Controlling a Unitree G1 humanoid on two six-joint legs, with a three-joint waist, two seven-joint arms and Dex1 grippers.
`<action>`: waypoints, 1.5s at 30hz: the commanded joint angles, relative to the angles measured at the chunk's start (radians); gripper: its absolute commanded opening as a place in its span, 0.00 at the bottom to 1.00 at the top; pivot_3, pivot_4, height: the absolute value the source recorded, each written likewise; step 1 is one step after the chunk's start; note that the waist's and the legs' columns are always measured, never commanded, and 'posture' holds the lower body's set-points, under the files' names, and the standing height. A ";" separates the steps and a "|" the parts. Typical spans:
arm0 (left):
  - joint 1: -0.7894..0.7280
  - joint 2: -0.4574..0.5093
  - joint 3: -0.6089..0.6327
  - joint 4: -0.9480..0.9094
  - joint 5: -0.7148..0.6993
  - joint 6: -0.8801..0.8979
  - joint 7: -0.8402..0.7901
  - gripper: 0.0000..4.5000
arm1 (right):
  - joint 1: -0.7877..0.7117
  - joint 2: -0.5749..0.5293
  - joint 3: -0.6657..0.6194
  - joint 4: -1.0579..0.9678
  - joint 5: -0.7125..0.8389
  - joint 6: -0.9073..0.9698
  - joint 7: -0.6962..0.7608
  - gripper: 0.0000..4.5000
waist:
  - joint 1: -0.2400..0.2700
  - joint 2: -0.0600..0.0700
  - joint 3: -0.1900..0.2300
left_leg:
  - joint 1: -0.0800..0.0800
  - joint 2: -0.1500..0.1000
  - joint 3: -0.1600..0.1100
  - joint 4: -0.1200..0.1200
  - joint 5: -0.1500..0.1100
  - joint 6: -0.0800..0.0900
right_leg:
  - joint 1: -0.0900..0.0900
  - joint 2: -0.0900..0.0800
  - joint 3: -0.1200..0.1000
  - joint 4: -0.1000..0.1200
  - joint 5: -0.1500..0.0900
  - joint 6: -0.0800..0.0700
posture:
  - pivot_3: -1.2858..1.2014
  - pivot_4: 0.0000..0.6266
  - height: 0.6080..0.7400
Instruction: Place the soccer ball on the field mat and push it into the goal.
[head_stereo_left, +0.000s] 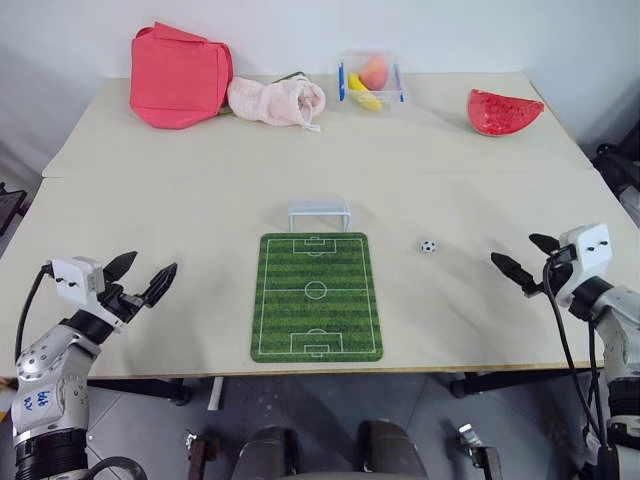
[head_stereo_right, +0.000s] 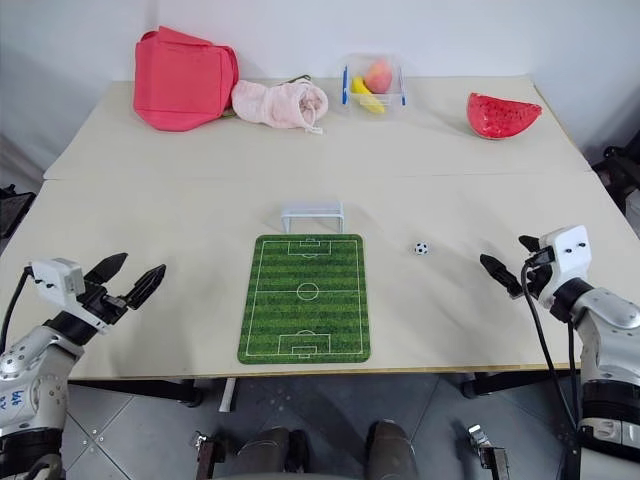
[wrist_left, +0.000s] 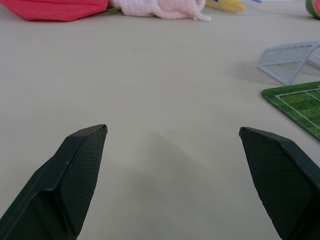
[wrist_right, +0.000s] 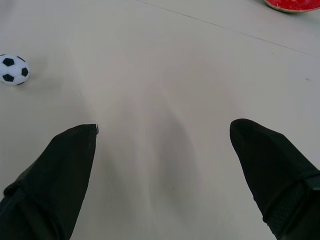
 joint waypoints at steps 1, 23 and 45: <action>0.009 0.007 0.013 -0.038 -0.009 0.002 0.000 1.00 | 0.010 -0.020 -0.019 -0.043 0.018 0.004 0.001 0.99 | 0.000 0.000 0.000 | 0.000 0.000 0.000 0.000 0.000 0.000 | 0.000 0.000 0.000 0.000 0.000 0.000 | 0.52 0.24 1.00; -0.061 0.086 -0.086 -0.205 -0.075 0.186 -0.133 1.00 | -0.202 -0.037 0.259 -0.298 0.066 0.339 0.188 0.99 | -0.001 0.000 0.000 | 0.000 0.000 -0.001 0.000 0.000 0.000 | -0.001 0.000 0.000 0.001 0.000 0.000 | 0.52 0.24 1.00; 0.029 0.063 -0.050 -0.179 -0.208 0.028 -0.516 1.00 | -0.470 0.085 0.407 0.371 -0.173 -0.084 0.302 0.72 | -0.013 -0.002 0.001 | -0.002 0.001 -0.002 0.002 0.000 0.000 | -0.001 0.000 -0.002 0.002 0.000 0.000 | 0.52 0.24 1.00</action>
